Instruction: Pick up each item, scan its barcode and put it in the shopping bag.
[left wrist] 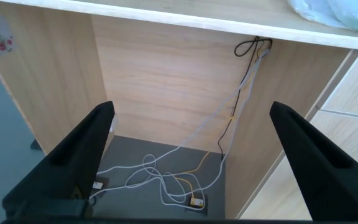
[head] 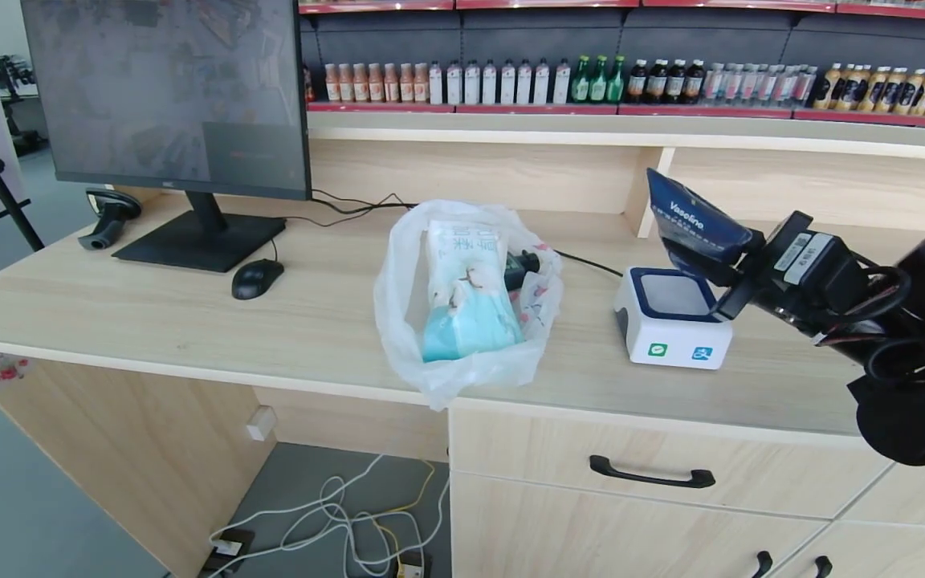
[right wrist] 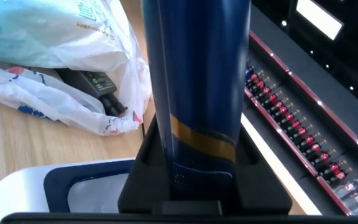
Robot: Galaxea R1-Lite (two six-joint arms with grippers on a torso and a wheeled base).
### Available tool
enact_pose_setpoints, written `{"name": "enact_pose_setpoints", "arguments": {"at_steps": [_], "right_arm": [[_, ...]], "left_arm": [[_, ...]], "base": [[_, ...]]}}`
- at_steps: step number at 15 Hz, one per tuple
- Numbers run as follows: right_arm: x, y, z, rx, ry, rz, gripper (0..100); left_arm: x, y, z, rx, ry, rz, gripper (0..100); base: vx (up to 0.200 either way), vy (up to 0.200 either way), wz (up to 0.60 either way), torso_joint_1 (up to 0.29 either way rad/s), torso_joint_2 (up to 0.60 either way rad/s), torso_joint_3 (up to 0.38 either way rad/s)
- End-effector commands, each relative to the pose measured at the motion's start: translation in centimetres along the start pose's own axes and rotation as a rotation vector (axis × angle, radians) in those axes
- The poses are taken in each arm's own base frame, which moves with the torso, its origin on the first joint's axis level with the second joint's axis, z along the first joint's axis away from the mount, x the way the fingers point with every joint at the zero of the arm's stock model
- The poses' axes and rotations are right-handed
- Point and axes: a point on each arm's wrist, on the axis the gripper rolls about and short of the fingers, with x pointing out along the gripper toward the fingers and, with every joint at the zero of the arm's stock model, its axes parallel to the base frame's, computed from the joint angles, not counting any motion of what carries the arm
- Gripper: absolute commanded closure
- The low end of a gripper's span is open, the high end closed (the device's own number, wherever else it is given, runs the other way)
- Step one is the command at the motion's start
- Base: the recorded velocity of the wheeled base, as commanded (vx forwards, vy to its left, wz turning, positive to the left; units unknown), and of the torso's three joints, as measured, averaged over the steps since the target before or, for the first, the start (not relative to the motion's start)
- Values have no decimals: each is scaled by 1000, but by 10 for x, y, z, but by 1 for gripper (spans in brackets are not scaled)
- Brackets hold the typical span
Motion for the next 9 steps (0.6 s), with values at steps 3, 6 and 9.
{"name": "enact_pose_setpoints", "arguments": {"at_steps": [3,6,9], "right_arm": [[1,0,-6,-15,-29,34,100],[2,3,-9,-37,-43,58,100],[-3,3,-12,-41,-21,53,100]], "left_arm": [[0,0,0,0,-1,0,0],[0,0,0,0,-1,0,0],[0,0,0,0,-1,0,0]], "base": [[0,0,0,0,0,0],[0,0,0,0,0,0],[0,0,0,0,0,0]]}}
